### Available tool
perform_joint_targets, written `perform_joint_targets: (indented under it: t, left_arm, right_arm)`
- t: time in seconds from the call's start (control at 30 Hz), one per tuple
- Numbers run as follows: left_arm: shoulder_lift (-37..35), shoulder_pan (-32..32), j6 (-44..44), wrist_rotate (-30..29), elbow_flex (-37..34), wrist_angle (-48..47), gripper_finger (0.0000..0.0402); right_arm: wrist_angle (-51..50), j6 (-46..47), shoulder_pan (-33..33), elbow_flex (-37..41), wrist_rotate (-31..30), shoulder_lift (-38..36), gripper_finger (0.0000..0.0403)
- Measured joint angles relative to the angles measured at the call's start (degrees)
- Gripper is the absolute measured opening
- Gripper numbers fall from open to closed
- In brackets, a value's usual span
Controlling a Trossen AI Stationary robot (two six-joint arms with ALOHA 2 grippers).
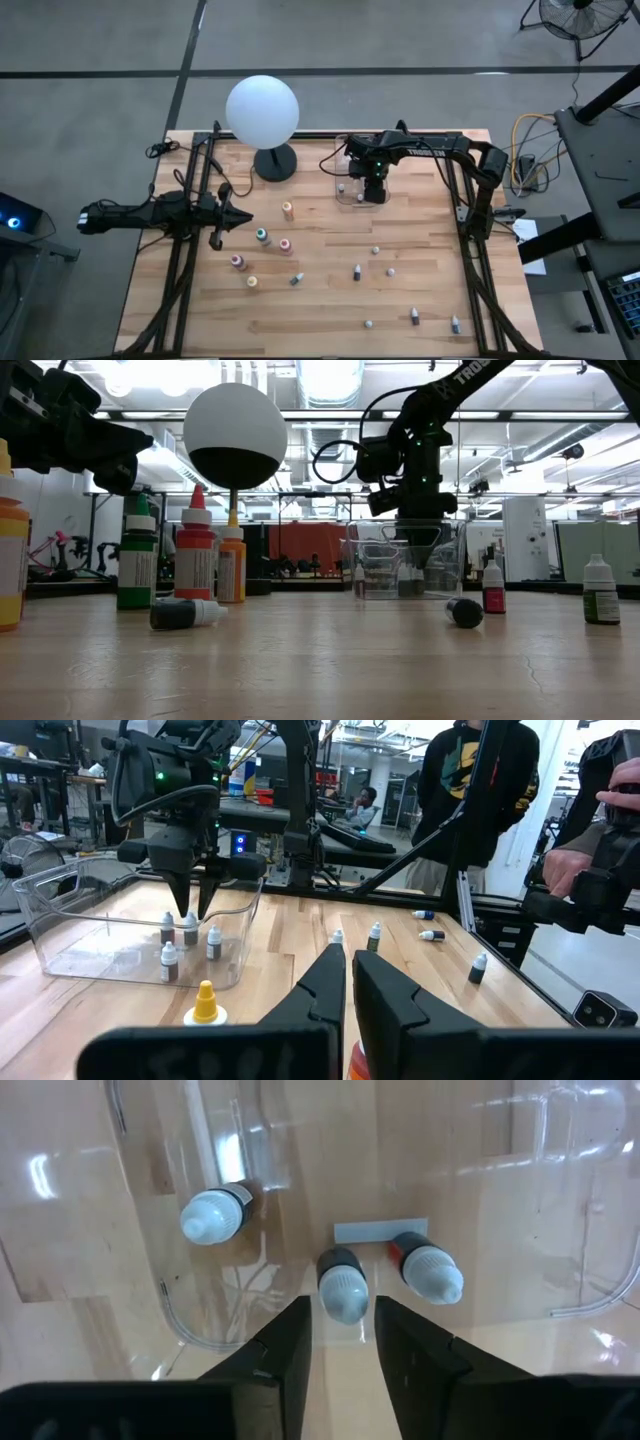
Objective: Pick & Place food coloring
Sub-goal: Put the small dark blue food coloring bottle into the transparent bin
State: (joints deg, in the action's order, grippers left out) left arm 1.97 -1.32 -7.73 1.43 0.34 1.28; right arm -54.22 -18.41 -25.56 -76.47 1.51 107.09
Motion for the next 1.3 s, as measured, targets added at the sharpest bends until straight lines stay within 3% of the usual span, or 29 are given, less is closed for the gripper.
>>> perform_joint_targets:
  t: [0.27,0.63,0.8,1.3]
  left_arm:
    - [0.0,0.0,0.0,0.0,0.0,0.0,0.0000]
    - [0.0,0.0,0.0,0.0,0.0,0.0,0.0000]
    - [0.0,0.0,0.0,0.0,0.0,0.0,0.0000]
    - [0.0,0.0,0.0,0.0,0.0,0.0,0.0000]
  right_arm:
    - [-1.2,1.2,0.0,-1.2,-0.1,0.0,0.0106]
    - [-7.9,6.4,1.8,-6.8,-0.3,-4.0,0.0139]
    - [-8.6,9.1,4.2,-7.7,-3.2,-7.1,0.0158]
    - [-13.2,20.7,11.7,-7.7,-6.4,-13.6,0.0273]
